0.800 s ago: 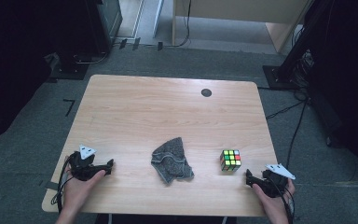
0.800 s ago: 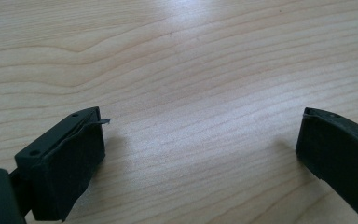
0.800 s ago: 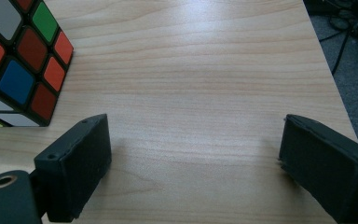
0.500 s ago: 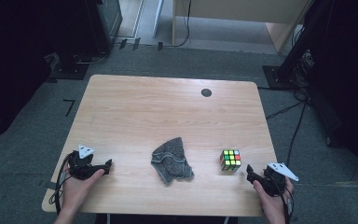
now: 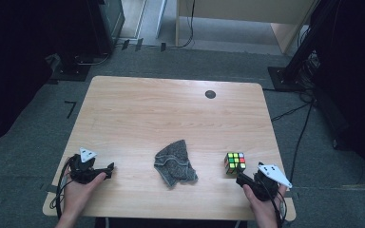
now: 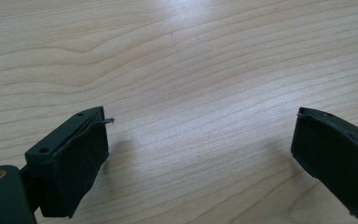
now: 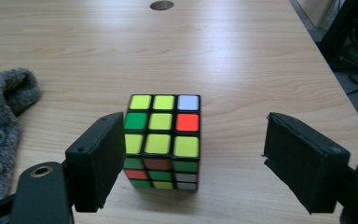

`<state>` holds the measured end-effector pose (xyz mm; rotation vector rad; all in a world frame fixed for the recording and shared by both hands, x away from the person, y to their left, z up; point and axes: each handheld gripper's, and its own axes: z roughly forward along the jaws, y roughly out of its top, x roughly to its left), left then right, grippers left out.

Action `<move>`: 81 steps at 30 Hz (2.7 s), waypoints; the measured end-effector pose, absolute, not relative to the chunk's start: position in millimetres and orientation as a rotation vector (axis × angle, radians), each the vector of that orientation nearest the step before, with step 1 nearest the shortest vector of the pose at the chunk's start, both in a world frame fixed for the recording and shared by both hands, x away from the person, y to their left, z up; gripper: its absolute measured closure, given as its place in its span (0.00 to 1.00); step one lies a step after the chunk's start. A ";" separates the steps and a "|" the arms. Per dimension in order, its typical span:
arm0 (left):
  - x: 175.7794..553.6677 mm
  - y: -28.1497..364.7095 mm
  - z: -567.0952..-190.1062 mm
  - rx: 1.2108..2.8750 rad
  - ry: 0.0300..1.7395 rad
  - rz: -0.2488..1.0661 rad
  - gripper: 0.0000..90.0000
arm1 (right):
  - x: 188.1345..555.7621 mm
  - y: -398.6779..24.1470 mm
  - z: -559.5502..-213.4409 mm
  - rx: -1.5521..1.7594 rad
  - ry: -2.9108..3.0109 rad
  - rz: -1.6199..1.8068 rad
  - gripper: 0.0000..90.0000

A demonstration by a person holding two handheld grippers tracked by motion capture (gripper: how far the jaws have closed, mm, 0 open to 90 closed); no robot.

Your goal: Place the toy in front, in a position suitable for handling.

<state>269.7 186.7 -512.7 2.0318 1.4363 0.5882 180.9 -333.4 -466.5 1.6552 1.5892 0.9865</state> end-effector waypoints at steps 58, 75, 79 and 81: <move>252.1 139.8 -503.8 2.006 1.162 0.487 0.05 | 216.5 -312.1 -521.7 1.801 1.581 0.846 0.38; 256.6 96.0 -478.8 2.039 0.953 0.389 0.07 | 226.7 -300.6 -460.1 1.452 1.777 0.972 0.38; 258.8 72.6 -478.6 2.049 0.871 0.355 0.15 | 232.8 -288.8 -460.8 1.450 1.812 1.014 0.38; 261.0 60.8 -478.0 2.038 0.844 0.314 0.16 | 233.7 -287.3 -462.2 1.449 1.819 1.018 0.38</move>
